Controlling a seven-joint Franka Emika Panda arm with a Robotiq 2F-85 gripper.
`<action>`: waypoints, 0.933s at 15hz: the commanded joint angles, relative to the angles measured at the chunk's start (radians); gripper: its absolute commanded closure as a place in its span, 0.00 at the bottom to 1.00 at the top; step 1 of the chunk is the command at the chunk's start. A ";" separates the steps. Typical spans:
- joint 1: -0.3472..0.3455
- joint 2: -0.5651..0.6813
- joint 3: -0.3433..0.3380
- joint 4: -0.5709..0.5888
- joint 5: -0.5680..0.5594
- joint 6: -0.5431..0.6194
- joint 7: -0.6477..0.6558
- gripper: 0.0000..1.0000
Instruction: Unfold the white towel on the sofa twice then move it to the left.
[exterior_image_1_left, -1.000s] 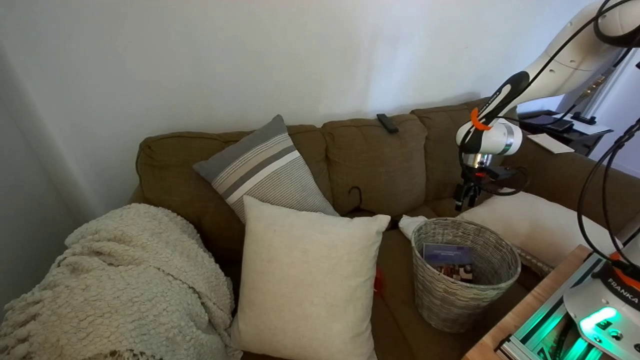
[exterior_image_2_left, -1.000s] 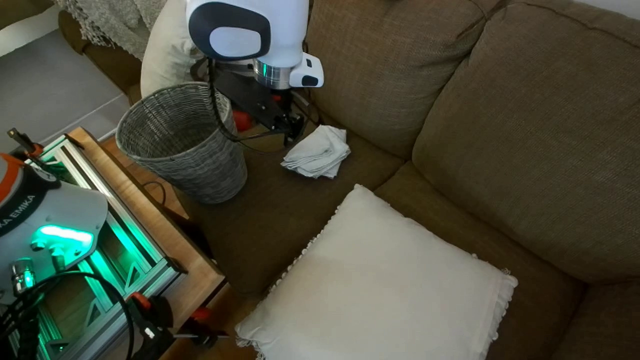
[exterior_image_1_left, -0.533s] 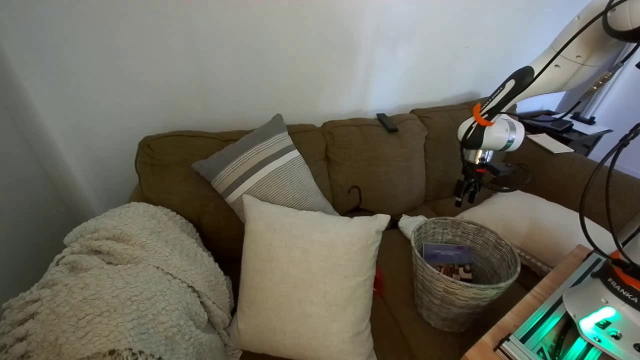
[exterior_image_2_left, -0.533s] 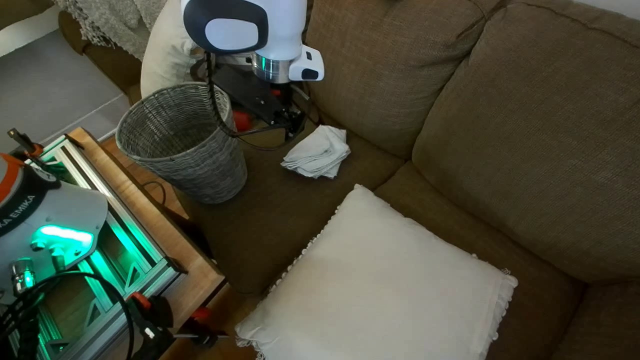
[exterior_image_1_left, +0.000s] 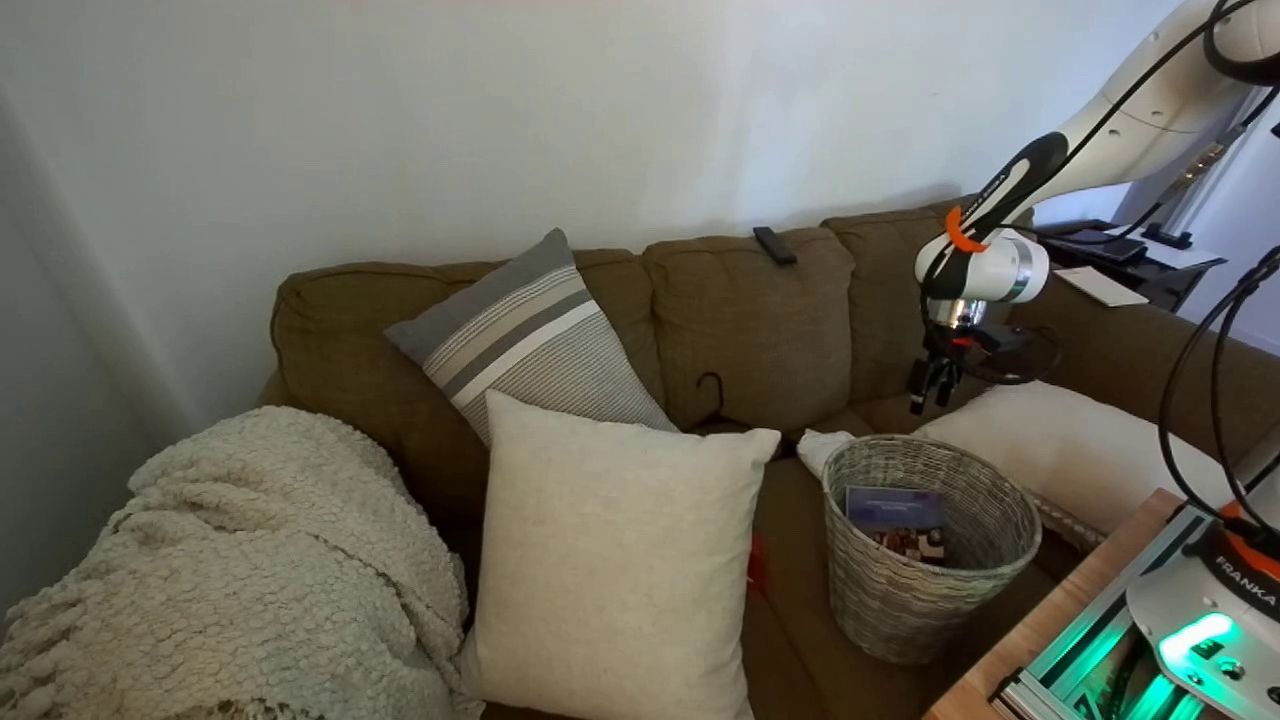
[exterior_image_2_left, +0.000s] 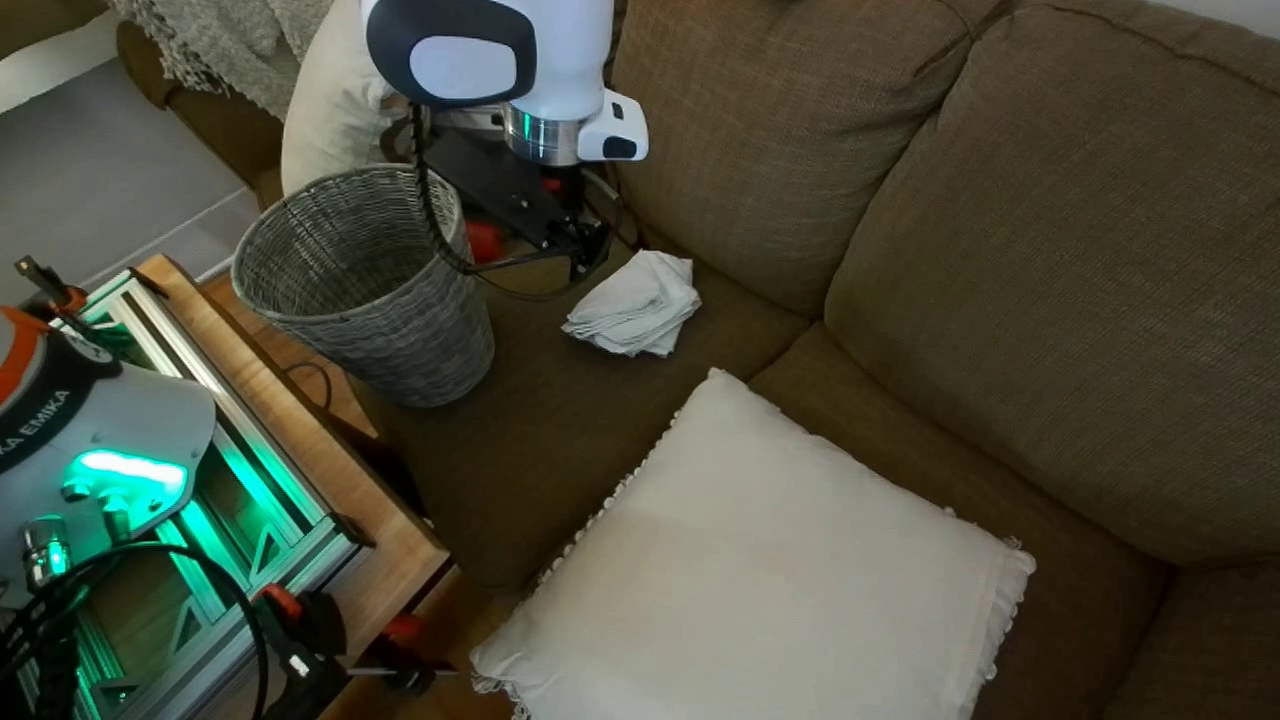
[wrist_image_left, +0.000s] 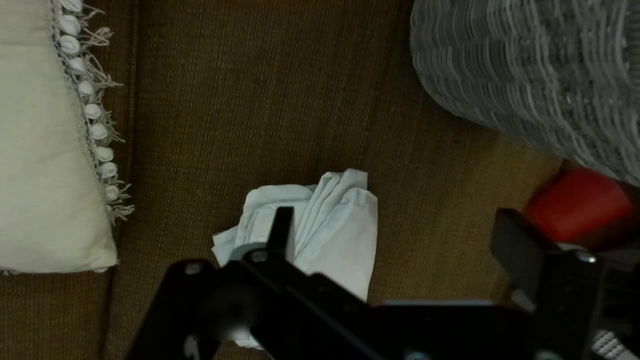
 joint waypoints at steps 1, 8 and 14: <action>-0.030 -0.001 0.028 0.000 -0.024 0.001 0.017 0.00; -0.058 0.030 0.059 0.028 0.006 0.001 -0.012 0.00; -0.069 0.041 0.083 0.039 -0.011 0.000 0.009 0.00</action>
